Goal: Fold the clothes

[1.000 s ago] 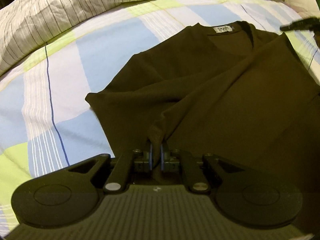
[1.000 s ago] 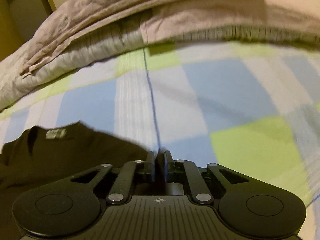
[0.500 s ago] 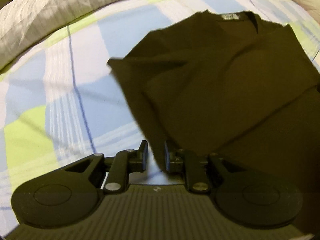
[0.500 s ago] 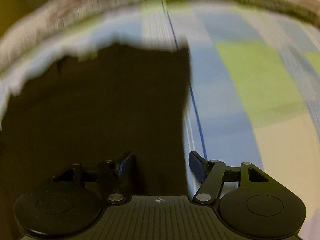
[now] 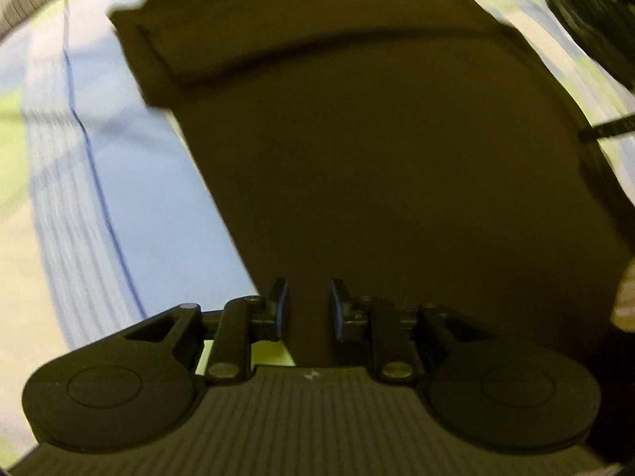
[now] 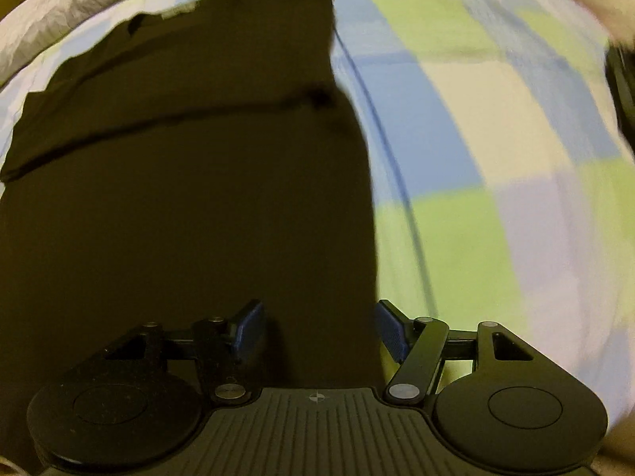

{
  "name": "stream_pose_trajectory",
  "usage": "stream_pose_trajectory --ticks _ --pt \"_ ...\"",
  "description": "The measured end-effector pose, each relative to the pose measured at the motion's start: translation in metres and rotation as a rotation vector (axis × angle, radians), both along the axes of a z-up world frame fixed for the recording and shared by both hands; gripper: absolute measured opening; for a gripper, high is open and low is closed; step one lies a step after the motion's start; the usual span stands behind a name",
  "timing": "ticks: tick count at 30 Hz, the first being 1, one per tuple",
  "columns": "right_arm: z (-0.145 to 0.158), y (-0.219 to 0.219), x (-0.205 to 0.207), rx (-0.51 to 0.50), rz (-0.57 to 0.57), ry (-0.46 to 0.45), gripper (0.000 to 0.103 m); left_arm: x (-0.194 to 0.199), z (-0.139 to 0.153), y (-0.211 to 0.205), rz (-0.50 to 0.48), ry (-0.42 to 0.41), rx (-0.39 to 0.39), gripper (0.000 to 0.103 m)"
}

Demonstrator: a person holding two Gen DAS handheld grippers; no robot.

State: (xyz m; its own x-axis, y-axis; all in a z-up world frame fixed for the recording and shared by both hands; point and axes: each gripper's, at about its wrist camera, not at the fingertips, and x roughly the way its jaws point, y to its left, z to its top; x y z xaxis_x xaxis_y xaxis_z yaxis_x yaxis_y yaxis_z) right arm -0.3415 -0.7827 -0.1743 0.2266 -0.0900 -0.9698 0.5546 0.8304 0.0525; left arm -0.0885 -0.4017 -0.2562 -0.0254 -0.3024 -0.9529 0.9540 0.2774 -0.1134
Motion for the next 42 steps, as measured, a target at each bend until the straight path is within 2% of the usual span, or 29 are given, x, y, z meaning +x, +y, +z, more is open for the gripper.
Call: stream_pose_trajectory --ticks 6,10,14,16,18,20,24,26,29,34,36,37,40,42 --pt "-0.011 0.031 -0.047 0.086 -0.116 0.092 0.065 -0.037 -0.002 0.048 -0.022 -0.016 0.062 0.024" --pt "-0.012 0.044 -0.069 0.098 -0.095 0.117 0.065 -0.053 0.001 0.076 0.005 -0.037 0.067 0.024" --pt "-0.008 0.054 -0.076 0.086 -0.016 0.088 0.065 -0.079 0.011 0.094 -0.006 -0.103 0.083 0.024" --pt "-0.003 0.060 -0.077 0.087 0.047 0.054 0.065 -0.102 0.017 0.102 -0.079 -0.175 0.086 0.024" --pt "0.003 0.068 -0.078 0.079 0.128 0.022 0.065 -0.131 0.020 0.110 -0.208 -0.265 0.096 0.025" --pt "0.009 0.078 -0.080 0.071 0.220 -0.009 0.065 -0.158 0.021 0.116 -0.322 -0.337 0.107 0.033" --pt "0.017 0.096 -0.089 0.058 0.334 -0.039 0.065 -0.196 0.018 0.123 -0.492 -0.426 0.113 0.035" --pt "0.019 0.101 -0.096 0.043 0.322 -0.052 0.065 -0.209 0.010 0.125 -0.558 -0.459 0.122 0.035" --pt "0.021 0.107 -0.107 0.038 0.242 -0.065 0.065 -0.218 -0.009 0.126 -0.632 -0.501 0.131 0.036" --pt "0.024 0.140 -0.122 -0.021 0.183 -0.063 0.065 -0.211 -0.026 0.126 -0.703 -0.537 0.074 0.049" --pt "0.025 0.154 -0.123 -0.037 0.162 -0.058 0.065 -0.205 -0.028 0.129 -0.716 -0.538 0.053 0.034" --pt "0.024 0.151 -0.122 -0.050 0.158 -0.059 0.065 -0.197 -0.031 0.129 -0.710 -0.531 0.058 0.018" --pt "0.023 0.153 -0.125 -0.074 0.170 -0.061 0.065 -0.177 -0.027 0.124 -0.670 -0.492 0.054 0.018" --pt "0.025 0.164 -0.124 -0.092 0.196 -0.065 0.065 -0.170 -0.023 0.121 -0.676 -0.484 0.047 0.013"
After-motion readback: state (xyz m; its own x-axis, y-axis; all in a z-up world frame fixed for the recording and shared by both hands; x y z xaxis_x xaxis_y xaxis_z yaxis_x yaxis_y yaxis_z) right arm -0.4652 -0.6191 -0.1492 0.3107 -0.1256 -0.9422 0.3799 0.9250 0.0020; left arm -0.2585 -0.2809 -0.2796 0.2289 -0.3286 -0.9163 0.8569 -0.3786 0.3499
